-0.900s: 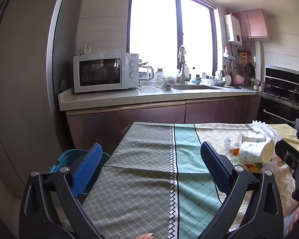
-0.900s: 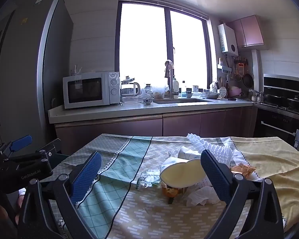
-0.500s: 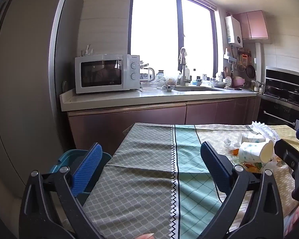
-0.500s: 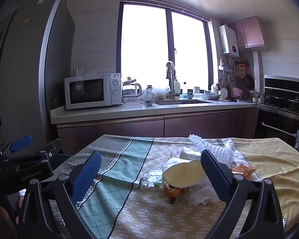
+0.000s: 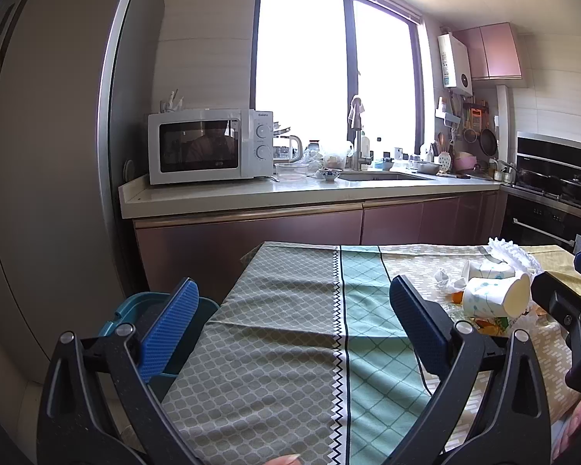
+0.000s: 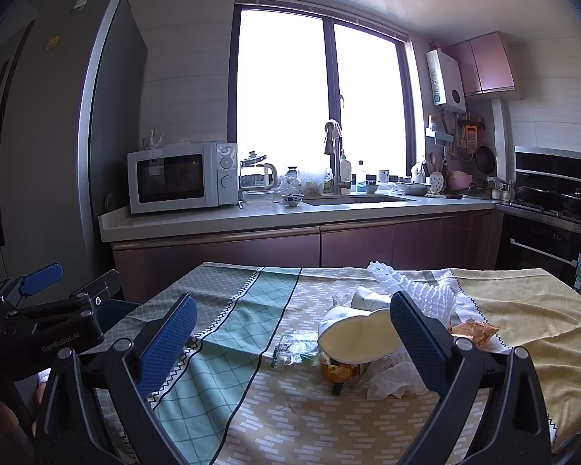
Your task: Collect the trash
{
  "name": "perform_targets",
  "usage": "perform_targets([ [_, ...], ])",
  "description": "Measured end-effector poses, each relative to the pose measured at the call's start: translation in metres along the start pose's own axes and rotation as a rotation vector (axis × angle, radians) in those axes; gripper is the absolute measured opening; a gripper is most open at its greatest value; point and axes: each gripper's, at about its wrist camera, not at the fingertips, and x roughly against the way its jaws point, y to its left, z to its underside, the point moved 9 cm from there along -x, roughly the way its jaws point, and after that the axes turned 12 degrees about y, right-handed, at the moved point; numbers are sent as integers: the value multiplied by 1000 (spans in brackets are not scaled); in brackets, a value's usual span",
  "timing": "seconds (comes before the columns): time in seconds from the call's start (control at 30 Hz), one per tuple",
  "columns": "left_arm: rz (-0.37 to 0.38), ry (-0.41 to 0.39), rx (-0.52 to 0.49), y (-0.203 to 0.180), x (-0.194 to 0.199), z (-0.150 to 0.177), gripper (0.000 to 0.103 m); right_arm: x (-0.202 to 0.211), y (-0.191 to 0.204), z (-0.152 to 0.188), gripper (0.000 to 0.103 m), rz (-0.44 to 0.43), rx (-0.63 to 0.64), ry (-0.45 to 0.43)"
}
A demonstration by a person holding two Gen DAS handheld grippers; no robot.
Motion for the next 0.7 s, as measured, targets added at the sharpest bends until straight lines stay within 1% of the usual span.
perform_targets([
  [0.7,-1,-6,1,2,6,-1,97,-1,-2,2,96,-4,-4,2],
])
